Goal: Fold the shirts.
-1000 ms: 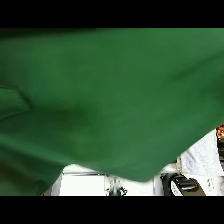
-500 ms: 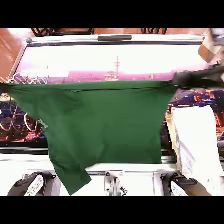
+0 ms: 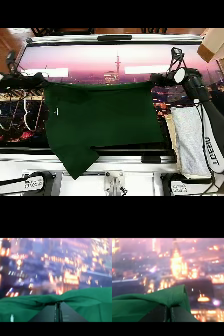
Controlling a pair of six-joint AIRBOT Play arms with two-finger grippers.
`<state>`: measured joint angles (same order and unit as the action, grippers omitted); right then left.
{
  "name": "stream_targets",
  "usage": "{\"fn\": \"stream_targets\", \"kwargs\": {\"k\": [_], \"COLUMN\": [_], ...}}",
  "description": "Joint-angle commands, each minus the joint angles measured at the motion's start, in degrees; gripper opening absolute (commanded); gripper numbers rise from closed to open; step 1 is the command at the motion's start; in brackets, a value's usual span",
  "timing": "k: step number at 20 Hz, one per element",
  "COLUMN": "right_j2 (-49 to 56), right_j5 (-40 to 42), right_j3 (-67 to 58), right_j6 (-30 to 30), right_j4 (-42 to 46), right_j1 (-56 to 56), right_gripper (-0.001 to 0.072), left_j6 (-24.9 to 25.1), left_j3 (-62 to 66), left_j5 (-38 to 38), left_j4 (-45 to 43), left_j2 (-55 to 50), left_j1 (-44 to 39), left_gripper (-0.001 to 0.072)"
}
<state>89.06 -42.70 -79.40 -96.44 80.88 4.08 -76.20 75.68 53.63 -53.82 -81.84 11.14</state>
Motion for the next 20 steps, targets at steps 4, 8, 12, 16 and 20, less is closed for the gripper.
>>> {"fn": "stream_targets", "kwargs": {"k": [4, 8, 12, 16, 20], "right_j2": [4.3, 1.9, 3.6, 4.4, 6.1], "right_j5": [0.8, -9.9, -18.8, -22.1, -25.4], "right_j3": [0.0, 0.0, 0.0, 0.0, 0.0], "right_j6": [0.8, 1.2, 1.9, 2.3, 3.7], "right_j4": [0.5, 8.2, 3.8, 3.1, 3.3], "right_j1": [-0.1, -0.1, 0.0, 0.0, 0.1], "right_gripper": [0.0068, 0.0069, 0.0069, 0.0069, 0.0069], "left_j6": [1.7, 1.6, -1.1, -3.4, -4.2], "left_j3": [0.7, 0.5, -2.3, -6.9, -7.5], "left_j5": [-2.4, 14.6, 21.0, 22.1, 22.0], "left_j4": [-5.4, -21.0, -22.1, -22.0, -21.6], "left_j2": [-6.4, -3.6, -3.0, -2.9, -3.0], "left_j1": [-3.5, -3.4, -3.6, -3.9, -5.1], "left_gripper": [0.0034, 0.0034, 0.0034, 0.0035, 0.0035]}}
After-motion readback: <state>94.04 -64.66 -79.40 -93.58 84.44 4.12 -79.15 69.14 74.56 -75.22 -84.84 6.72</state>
